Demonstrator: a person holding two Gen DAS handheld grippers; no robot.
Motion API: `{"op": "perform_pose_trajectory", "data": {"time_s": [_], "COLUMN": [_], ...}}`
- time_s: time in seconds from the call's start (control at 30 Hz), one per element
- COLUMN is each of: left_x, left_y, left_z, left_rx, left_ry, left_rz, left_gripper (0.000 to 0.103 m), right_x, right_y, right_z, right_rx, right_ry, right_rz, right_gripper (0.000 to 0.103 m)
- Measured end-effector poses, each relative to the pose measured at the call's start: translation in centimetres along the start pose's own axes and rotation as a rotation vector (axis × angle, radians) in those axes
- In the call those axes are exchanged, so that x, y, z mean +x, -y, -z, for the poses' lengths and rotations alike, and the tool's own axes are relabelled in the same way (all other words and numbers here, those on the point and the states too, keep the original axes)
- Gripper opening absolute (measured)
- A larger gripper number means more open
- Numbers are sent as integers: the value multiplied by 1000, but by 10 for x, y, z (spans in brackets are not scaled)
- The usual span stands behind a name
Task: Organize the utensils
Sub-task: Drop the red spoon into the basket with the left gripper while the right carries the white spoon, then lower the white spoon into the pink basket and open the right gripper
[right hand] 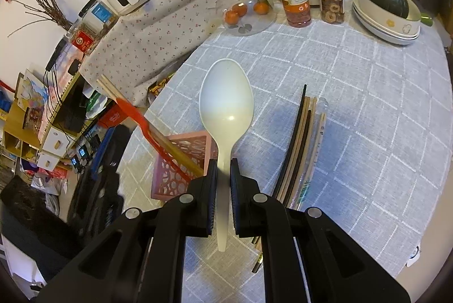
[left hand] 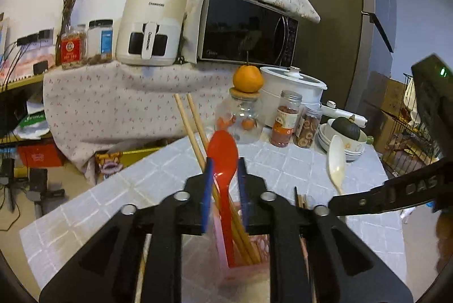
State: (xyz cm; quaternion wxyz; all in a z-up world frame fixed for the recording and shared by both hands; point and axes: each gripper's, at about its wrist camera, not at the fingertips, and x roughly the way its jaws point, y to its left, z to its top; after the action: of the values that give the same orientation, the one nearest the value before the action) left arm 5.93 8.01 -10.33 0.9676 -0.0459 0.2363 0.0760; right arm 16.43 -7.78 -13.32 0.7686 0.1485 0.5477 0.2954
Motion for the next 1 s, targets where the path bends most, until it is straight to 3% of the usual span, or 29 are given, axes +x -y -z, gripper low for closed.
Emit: {"op": "perform_pose_trajectory", "data": {"time_s": [0.17,0.27,0.4,0.47,0.57,0.67,1.0], "left_x": [-11,-14,-1,4,5,9,18], "left_y": [-17,-33,-53,-65,-82,-81,-111], "left_z": [-25,-43,-49,-46,-39,-29,-6], "left_rx": [-95,-173,-202,-244,-303,-281,-391], "left_ry": [-133,-239,-513,-580,-606,-659,-785], "left_rz": [-5,-2,-62,-62,-76,-93,-146], "left_gripper": [25,37,43,44,52,53,60], "right_x": [-3,-8,-18,-22,-26,-22,15], "right_y": [0,-1,-12,-19,-29,-41,-64], "right_z": [-3,-7,-11,-14,-18,-21,-11], "right_rx": [2,12,-4,-20,-43,-70,-213], "right_ry": [29,76,190,251,333,380,329], "right_rz": [1,-4,-3,2,-1,-6,78], "right_gripper": [10,10,10,10,10,10,10]}}
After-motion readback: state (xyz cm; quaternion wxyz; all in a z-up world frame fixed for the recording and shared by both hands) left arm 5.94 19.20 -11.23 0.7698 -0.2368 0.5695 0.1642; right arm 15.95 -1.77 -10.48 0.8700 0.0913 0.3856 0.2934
